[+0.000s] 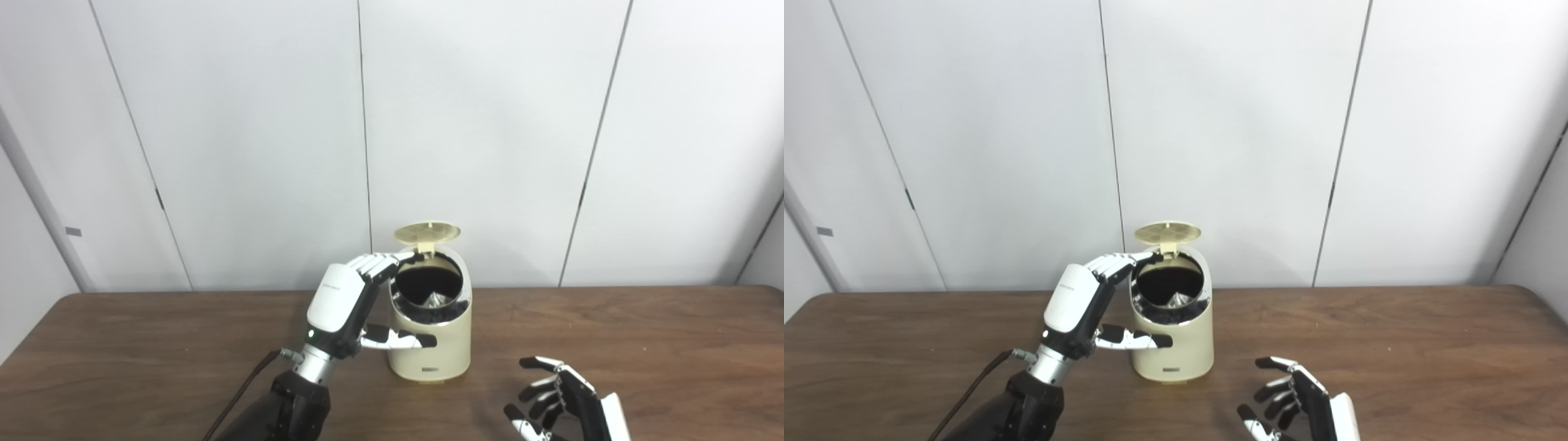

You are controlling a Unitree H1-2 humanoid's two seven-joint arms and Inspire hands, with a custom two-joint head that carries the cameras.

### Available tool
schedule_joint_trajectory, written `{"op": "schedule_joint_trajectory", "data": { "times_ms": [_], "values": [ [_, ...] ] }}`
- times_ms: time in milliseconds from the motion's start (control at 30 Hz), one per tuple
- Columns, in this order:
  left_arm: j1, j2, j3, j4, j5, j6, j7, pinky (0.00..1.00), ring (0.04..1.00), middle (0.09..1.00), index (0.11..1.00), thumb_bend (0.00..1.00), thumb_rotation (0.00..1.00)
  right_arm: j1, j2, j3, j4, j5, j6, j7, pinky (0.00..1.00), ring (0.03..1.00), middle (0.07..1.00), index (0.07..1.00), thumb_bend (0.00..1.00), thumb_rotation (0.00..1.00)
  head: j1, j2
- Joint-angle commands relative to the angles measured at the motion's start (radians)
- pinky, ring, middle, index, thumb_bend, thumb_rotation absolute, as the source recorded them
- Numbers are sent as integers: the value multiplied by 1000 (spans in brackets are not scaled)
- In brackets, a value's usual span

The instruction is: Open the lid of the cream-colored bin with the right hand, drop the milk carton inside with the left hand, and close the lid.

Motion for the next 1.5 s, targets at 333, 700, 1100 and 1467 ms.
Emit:
{"op": "schedule_joint_trajectory", "data": {
  "times_ms": [333, 700, 1100, 1467],
  "values": [
    [98, 71, 47, -369, -144, 1, 52, 522, 607, 623, 658, 728, 610, 33, 5, 6, 36, 17, -17, 2, 267, 403, 503, 660, 307, 0, -1, 8],
    [348, 58, 267, -759, -514, 1, -151, 489, 501, 546, 593, 340, 898, 14, -11, -12, 58, 40, -30, -2, 266, 393, 516, 662, 298, 1, -6, -3],
    [635, -6, 469, -729, -756, 3, -527, 528, 570, 594, 646, 269, 574, -66, -35, -31, -133, -96, -57, -46, 544, 682, 730, 716, 320, 476, -15, -2],
    [687, -72, 515, -696, -771, 9, -695, 676, 735, 756, 761, 254, 690, -273, -151, -30, -430, -83, 88, 232, 781, 865, 895, 890, 577, 899, -22, 9]
  ]
}}
